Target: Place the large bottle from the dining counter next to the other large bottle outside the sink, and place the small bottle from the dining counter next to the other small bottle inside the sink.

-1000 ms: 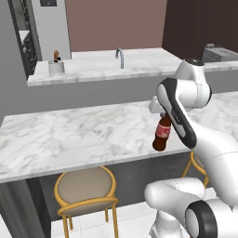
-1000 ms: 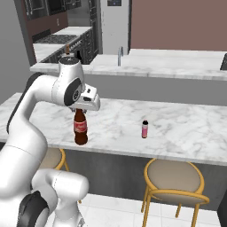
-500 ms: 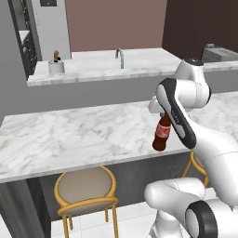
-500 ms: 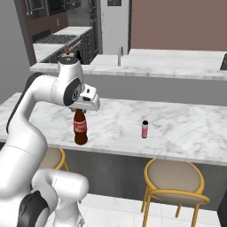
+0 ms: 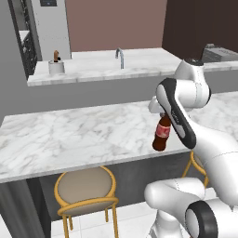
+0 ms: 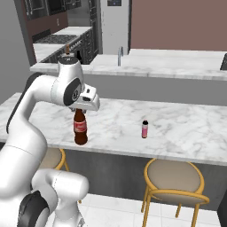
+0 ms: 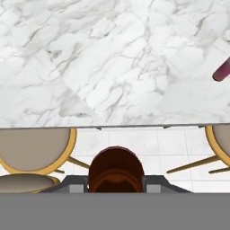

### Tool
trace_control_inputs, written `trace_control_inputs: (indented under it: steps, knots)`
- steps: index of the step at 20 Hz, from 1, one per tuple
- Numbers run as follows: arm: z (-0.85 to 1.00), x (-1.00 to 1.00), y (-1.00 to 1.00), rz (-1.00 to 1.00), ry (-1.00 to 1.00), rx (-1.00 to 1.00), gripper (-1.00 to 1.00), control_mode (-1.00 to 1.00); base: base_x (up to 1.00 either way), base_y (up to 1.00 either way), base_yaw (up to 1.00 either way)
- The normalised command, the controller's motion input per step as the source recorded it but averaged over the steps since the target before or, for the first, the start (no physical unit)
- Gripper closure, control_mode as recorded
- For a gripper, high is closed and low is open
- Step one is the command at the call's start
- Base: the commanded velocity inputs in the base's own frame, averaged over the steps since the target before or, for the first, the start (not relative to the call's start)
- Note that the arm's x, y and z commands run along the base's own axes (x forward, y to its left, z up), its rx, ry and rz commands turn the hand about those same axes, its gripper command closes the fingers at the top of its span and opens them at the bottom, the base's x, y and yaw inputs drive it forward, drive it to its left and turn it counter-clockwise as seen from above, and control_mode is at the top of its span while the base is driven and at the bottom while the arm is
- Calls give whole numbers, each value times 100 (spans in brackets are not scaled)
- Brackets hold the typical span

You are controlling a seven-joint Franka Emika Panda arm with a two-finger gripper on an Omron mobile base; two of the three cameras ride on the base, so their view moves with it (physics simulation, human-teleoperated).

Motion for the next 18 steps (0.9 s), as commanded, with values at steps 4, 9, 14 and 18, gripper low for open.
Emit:
trace_control_inputs:
  steps: [4,9,14,18]
  knots:
    - [0,0,0,0,0,0,100,100,-76,-11,-4]
    - [0,0,0,0,0,0,100,100,-93,-19,-11]
    - [0,0,0,0,0,0,100,100,-27,-76,-5]
    - [0,0,0,0,0,0,100,100,-8,-78,-1]
